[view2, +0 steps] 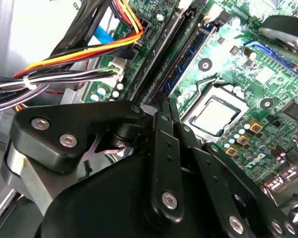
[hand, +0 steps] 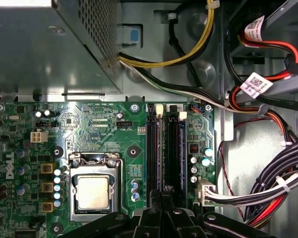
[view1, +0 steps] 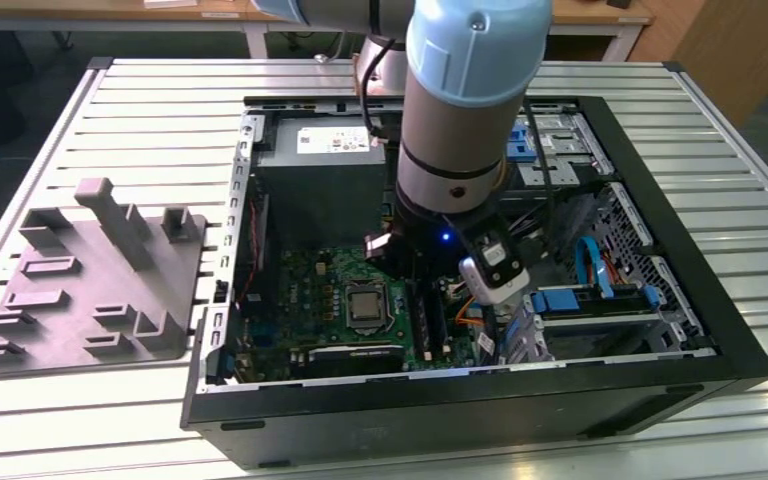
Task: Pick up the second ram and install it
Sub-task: 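Insert the second ram into the second slot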
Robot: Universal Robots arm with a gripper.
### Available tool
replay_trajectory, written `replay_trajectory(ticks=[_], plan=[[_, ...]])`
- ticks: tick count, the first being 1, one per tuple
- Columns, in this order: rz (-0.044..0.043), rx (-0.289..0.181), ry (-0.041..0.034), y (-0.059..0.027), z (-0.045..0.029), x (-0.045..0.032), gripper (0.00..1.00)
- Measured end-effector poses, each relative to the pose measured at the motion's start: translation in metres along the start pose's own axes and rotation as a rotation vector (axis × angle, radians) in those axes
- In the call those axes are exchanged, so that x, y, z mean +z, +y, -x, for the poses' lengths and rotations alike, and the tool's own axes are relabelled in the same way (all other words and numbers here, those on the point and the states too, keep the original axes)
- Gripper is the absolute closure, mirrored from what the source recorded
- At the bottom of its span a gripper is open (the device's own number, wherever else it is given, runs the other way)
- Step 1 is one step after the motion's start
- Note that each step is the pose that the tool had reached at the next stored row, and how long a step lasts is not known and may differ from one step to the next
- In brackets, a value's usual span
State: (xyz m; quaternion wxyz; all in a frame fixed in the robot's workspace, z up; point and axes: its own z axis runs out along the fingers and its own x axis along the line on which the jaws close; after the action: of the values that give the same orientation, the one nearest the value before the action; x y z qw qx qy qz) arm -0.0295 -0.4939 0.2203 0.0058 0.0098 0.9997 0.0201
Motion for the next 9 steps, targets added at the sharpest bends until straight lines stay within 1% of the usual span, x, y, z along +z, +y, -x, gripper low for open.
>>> replay_trajectory(ticks=[5, 9], plan=[[-0.0004, 0.0, 0.0001, 0.0, 0.0, 0.0008, 0.89], [-0.0003, 0.0, 0.0, -0.0002, -0.0001, 0.003, 0.89]])
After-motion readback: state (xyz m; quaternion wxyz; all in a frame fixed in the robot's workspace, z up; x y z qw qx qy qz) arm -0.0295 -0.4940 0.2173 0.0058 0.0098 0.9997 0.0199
